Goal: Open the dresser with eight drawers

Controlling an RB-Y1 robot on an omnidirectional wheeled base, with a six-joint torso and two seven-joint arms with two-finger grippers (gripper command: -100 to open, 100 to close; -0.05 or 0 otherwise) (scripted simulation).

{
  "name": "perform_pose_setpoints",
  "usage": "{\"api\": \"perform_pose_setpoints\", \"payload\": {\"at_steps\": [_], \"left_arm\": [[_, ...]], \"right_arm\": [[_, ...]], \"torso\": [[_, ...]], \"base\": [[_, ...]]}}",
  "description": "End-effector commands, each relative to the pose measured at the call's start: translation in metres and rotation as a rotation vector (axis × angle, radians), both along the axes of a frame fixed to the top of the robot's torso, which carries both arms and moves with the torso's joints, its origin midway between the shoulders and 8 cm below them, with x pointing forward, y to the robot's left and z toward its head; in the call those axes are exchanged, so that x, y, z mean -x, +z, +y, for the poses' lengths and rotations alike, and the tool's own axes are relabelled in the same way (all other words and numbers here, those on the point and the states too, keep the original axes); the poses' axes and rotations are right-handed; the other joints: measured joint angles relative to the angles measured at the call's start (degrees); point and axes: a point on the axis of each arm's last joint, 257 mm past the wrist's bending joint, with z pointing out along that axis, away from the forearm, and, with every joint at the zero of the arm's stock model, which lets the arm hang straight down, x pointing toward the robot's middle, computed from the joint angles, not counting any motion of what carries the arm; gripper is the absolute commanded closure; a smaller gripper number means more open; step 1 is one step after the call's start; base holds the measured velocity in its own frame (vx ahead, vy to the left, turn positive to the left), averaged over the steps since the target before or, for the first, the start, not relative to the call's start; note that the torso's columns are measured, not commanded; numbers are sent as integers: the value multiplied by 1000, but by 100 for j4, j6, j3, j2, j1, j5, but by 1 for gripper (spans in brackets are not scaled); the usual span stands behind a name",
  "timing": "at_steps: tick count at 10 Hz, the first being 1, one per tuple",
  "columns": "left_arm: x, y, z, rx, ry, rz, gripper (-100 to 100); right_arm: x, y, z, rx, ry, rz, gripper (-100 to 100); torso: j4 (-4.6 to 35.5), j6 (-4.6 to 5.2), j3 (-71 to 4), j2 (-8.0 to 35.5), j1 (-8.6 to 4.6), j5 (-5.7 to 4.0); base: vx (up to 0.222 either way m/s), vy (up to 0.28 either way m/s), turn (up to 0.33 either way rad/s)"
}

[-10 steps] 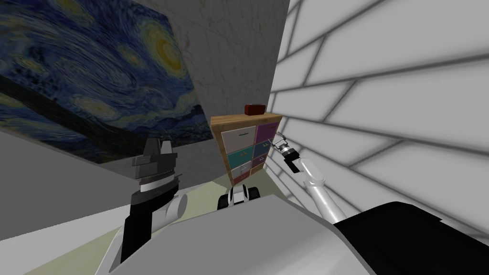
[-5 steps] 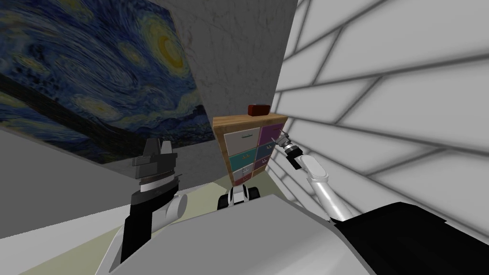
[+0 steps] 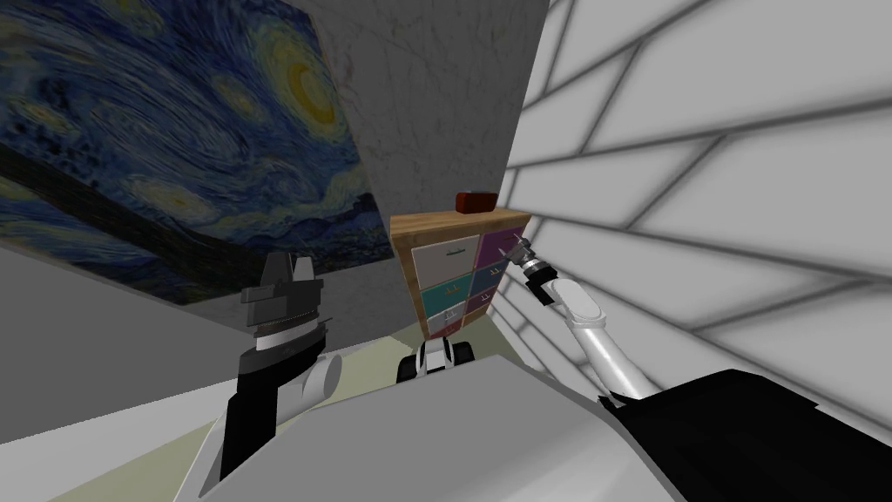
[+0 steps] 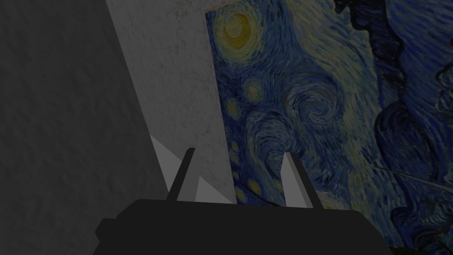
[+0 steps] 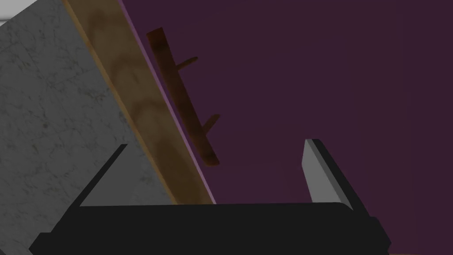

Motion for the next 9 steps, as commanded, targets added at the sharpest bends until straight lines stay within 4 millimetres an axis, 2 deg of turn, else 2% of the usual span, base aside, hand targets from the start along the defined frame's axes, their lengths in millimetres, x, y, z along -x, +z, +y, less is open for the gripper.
{"api": "perform_pose_setpoints", "payload": {"at_steps": [1, 3, 6, 7, 9], "left_arm": [[0, 0, 0, 0, 0, 0, 0], [0, 0, 0, 0, 0, 0, 0], [0, 0, 0, 0, 0, 0, 0], [0, 0, 0, 0, 0, 0, 0], [0, 0, 0, 0, 0, 0, 0]], "right_arm": [[1, -7, 5, -2, -2, 0, 100], [2, 6, 1, 0, 4, -11, 100], [4, 5, 5, -1, 24, 0, 100], [4, 11, 3, 4, 15, -13, 100], [5, 6, 8, 1, 31, 0, 100]], "torso": [[4, 1, 11, 22, -13, -4], [-22, -11, 28, 30, -23, -36], [-12, 0, 13, 17, -28, -25], [-13, -1, 15, 19, -24, -25], [-9, 0, -1, 2, -19, -13]], "base": [[-50, -25, 28], [-63, -38, -45], [-169, -37, -52], [-97, -16, -21], [-152, -49, -50]]}}
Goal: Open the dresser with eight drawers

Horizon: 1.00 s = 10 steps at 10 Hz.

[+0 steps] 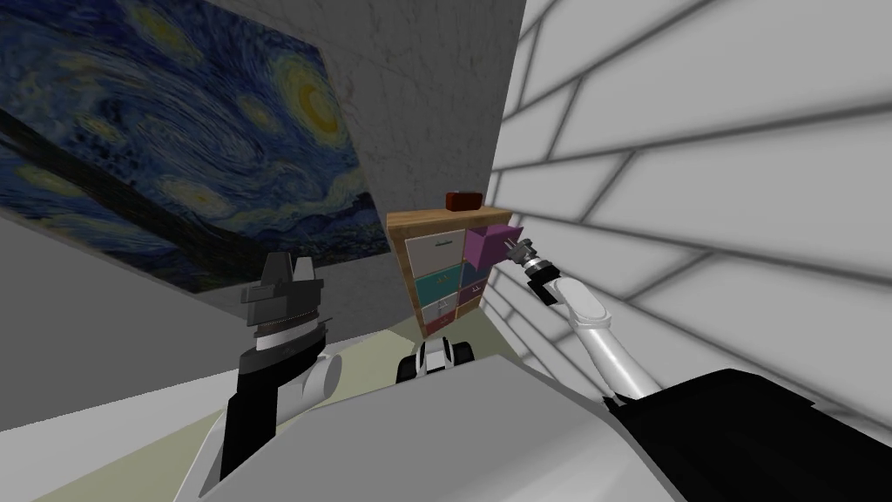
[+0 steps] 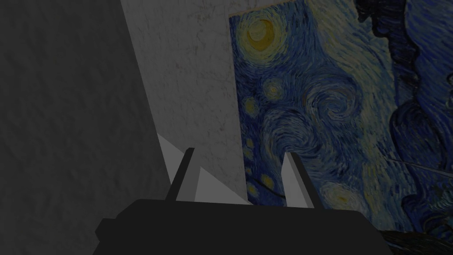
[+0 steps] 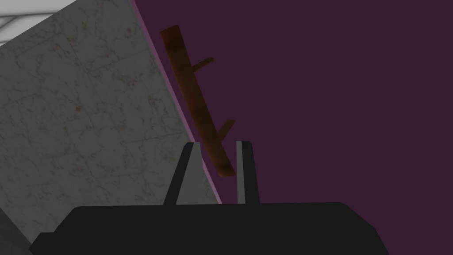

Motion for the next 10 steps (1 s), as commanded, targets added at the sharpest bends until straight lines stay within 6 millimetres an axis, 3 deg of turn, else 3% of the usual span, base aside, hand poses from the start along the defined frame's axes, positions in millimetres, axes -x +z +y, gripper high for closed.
{"api": "perform_pose_setpoints", "payload": {"at_steps": [1, 2, 4, 10], "left_arm": [[0, 0, 0, 0, 0, 0, 0], [0, 0, 0, 0, 0, 0, 0], [0, 0, 0, 0, 0, 0, 0], [0, 0, 0, 0, 0, 0, 0]], "right_arm": [[1, -6, 5, -5, 14, 14, 100], [0, 11, -3, 1, 16, 1, -100], [0, 22, -9, 2, 26, 1, -100], [1, 58, -22, 6, 55, 0, -100]], "torso": [[-1, 0, 15, 18, -7, -10], [-4, -1, 18, 19, -9, -14], [0, -8, -21, -36, 39, 19], [19, 1, 22, 33, 7, 8]], "base": [[-182, -56, -42], [-73, 5, -77], [35, 75, -62], [35, 55, -43]]}}
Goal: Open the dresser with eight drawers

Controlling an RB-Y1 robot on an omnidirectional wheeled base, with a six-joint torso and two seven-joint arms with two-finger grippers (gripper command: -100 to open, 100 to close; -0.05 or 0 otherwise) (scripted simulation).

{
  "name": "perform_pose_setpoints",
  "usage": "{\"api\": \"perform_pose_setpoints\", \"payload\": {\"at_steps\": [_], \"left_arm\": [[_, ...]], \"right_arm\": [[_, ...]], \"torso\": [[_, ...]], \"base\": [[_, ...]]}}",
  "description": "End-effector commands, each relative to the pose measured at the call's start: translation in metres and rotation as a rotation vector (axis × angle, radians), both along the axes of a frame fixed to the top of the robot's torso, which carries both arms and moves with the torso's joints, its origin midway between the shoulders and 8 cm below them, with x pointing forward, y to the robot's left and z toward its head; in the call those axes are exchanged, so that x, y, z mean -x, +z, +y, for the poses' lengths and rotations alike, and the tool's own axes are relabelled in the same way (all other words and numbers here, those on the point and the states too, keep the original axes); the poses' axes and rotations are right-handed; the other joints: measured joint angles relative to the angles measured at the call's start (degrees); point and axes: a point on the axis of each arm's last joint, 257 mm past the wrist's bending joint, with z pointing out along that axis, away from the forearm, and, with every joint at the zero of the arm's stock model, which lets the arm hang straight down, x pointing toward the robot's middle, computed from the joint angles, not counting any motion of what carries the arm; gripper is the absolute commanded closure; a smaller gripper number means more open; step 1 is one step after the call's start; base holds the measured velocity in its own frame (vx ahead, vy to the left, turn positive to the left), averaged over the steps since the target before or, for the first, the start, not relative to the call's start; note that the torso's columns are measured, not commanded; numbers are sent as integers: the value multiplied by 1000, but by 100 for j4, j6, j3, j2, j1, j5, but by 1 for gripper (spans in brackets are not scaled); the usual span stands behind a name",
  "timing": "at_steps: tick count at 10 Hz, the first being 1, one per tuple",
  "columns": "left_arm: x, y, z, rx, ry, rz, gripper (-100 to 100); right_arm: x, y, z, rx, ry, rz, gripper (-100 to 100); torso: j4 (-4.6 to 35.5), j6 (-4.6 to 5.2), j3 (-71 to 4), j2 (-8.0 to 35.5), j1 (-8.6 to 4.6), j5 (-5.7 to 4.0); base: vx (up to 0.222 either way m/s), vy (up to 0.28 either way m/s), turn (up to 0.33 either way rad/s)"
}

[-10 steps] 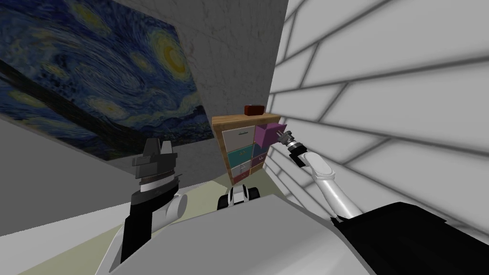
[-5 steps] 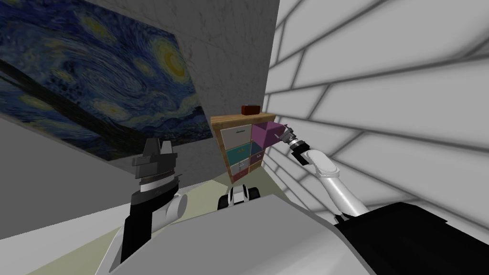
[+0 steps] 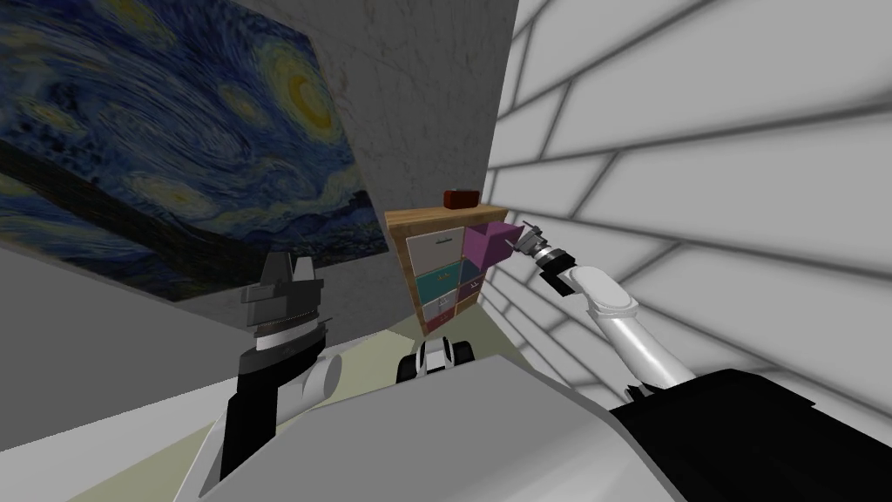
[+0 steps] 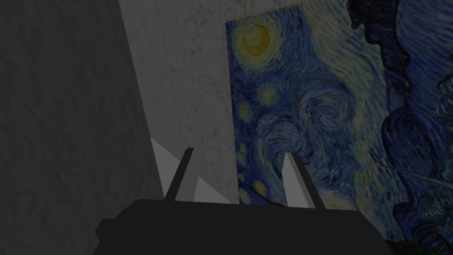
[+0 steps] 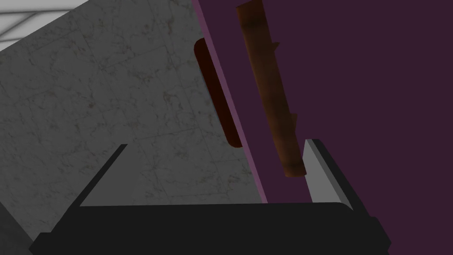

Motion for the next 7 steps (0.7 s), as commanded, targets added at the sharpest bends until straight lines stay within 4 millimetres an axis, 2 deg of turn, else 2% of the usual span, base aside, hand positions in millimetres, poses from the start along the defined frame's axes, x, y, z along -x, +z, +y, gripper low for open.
{"api": "perform_pose_setpoints", "payload": {"at_steps": [1, 2, 7], "left_arm": [[0, 0, 0, 0, 0, 0, 0], [0, 0, 0, 0, 0, 0, 0], [0, 0, 0, 0, 0, 0, 0]], "right_arm": [[0, 3, -2, 1, 6, 6, -100], [0, 4, -2, -1, 7, 7, 0], [0, 1, -2, -2, 5, 12, 0]], "torso": [[11, 1, 0, 5, 8, 11], [9, -1, 3, 6, 6, 9], [0, 0, -5, -6, 7, 4]], "base": [[5, 22, -11], [0, 0, 0], [0, 0, 0]]}}
